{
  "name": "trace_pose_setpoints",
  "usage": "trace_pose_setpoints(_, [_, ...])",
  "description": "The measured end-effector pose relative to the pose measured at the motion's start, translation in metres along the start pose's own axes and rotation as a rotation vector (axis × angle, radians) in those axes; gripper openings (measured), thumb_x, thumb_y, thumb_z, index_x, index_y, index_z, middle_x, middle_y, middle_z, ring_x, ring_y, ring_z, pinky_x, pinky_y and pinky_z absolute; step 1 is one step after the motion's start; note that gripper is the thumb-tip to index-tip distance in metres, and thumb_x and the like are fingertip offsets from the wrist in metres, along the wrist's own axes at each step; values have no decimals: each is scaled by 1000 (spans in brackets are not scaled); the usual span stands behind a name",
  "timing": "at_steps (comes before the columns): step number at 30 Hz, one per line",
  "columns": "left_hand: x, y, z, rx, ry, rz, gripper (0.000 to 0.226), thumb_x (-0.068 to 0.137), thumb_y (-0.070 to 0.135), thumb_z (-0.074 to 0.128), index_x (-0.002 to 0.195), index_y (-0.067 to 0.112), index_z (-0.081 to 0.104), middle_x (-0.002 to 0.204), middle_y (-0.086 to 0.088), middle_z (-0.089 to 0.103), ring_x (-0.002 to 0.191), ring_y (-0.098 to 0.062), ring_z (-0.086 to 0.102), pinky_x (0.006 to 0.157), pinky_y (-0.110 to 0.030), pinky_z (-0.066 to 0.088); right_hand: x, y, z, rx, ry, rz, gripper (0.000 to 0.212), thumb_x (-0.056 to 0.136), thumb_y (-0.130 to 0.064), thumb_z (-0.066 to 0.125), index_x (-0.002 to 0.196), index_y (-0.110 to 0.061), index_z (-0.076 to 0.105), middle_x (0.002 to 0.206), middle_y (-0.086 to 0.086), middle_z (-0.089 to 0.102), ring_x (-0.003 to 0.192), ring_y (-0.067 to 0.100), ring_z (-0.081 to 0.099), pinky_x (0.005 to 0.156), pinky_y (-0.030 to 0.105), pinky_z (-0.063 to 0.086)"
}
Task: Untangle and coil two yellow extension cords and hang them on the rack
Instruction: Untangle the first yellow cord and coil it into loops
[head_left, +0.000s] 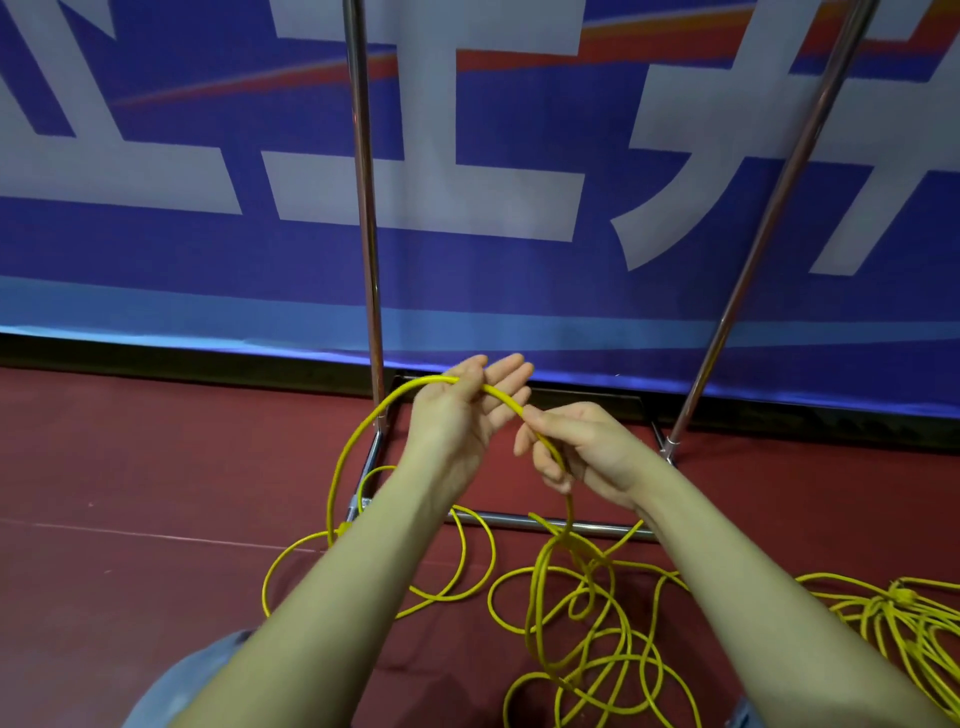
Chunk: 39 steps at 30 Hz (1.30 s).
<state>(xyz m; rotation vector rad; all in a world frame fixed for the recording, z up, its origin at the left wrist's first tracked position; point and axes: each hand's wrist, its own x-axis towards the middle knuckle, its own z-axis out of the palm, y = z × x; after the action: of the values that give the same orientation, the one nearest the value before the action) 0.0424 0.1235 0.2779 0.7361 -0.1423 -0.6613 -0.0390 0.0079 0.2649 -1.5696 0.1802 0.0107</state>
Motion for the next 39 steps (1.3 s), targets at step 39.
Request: trace_pose_setpoints(39, [17,64,-38,13,212,316,23,103,6,32,124,-1,32,106,-21,61,96,-29,67,83,-40,56,-20,26,-35,-123,-12,174,39,84,-36,48,70,-2,59,40,2,45,29,7,32,36,17,27])
